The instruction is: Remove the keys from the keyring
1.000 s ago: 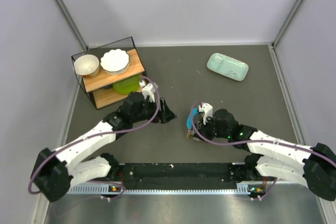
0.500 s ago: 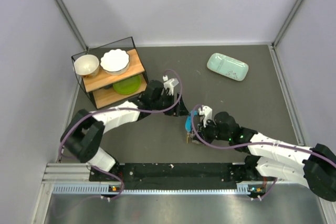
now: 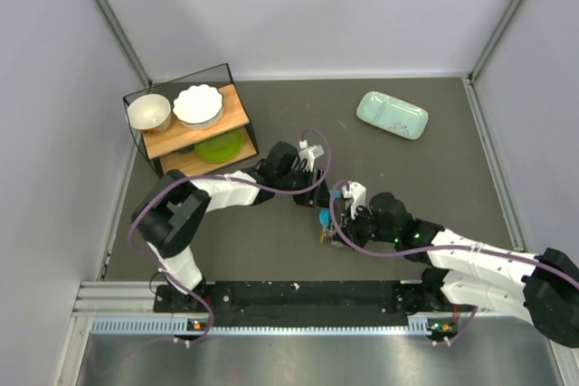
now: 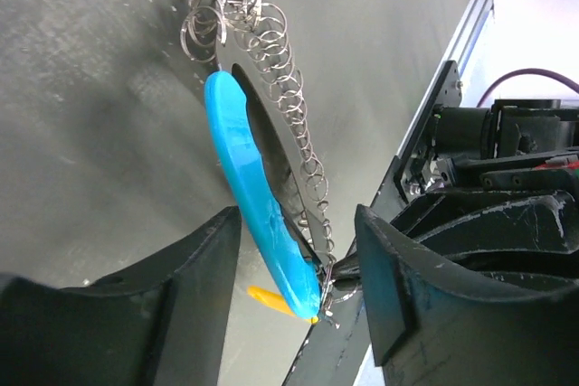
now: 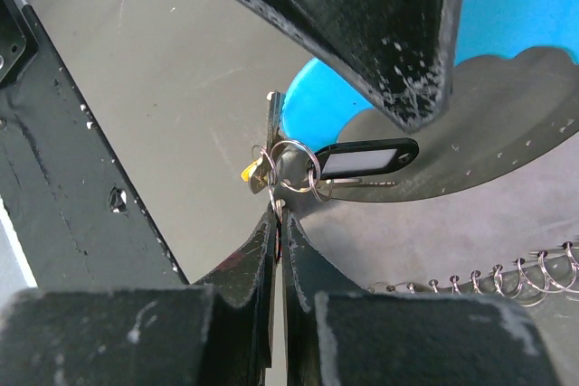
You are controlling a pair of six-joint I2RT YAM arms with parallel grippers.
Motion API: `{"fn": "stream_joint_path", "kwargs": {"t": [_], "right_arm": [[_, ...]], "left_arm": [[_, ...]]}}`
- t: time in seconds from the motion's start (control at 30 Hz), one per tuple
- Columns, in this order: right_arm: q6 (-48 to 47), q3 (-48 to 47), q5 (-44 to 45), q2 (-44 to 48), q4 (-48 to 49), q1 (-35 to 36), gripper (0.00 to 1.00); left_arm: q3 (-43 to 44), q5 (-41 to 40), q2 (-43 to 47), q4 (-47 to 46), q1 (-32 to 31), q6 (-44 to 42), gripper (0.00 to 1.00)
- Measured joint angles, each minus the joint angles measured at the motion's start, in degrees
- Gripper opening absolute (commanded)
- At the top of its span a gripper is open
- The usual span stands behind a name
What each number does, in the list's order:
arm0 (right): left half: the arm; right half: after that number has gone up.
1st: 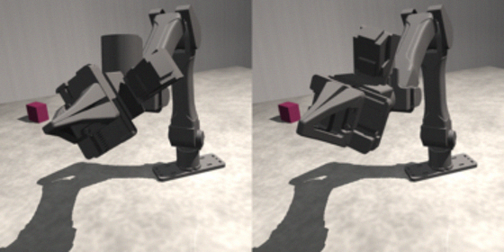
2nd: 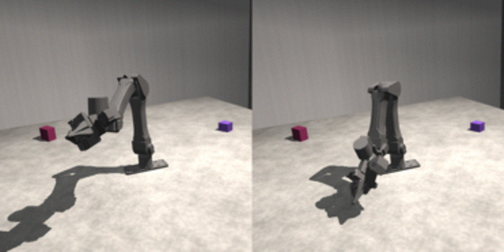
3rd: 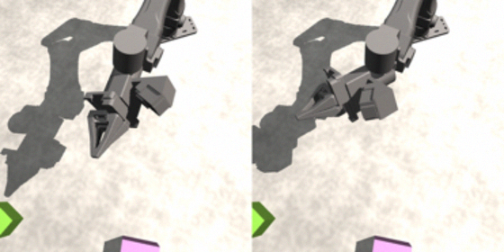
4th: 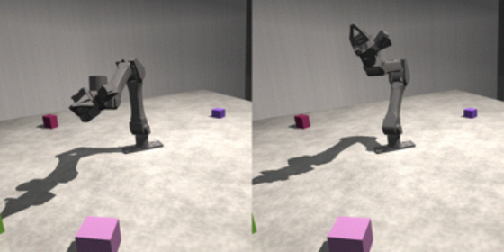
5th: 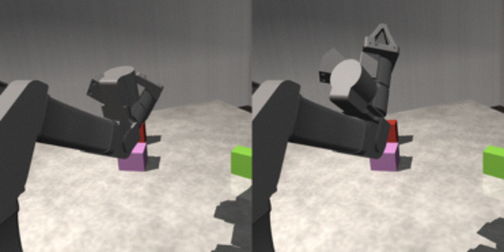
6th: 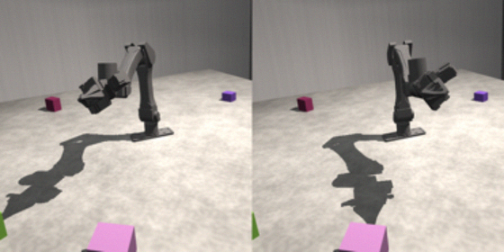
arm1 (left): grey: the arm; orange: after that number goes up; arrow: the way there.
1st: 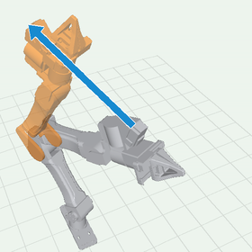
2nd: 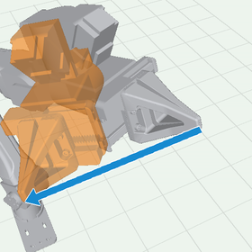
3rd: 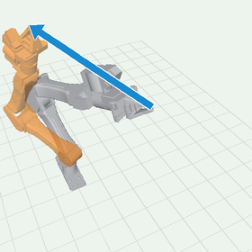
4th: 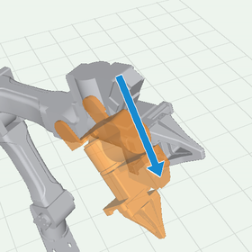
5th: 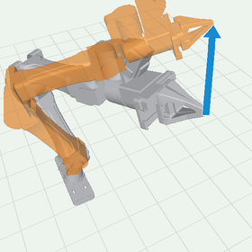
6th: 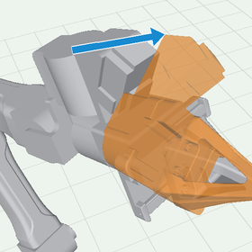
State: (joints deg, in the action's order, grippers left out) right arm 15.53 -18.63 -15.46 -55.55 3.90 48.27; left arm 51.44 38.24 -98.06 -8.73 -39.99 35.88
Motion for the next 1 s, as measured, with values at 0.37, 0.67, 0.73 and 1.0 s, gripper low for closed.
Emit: {"fn": "stream_joint_path", "kwargs": {"t": [0.37,0.67,0.73,1.0], "right_arm": [[0.83,-0.48,2.12,0.92,-2.27,0.15,0.28],[5.88,-9.44,5.31,15.98,-9.53,0.35,0.68],[6.73,-10.47,5.81,20.55,-9.31,0.35,0.68],[8.55,-11.3,5.57,26.56,-5.4,0.37,0.61]], "left_arm": [[1.6,5.68,-4.26,-4.28,-0.96,0.98,0.0],[0.07,-2.86,15.61,1.09,-0.87,-9.44,0.0],[-4.24,-7.54,26.16,-3.87,-0.87,-11.45,0.0],[-14.03,-16.63,50.88,-18.64,-0.9,-17.79,0.0]]}}
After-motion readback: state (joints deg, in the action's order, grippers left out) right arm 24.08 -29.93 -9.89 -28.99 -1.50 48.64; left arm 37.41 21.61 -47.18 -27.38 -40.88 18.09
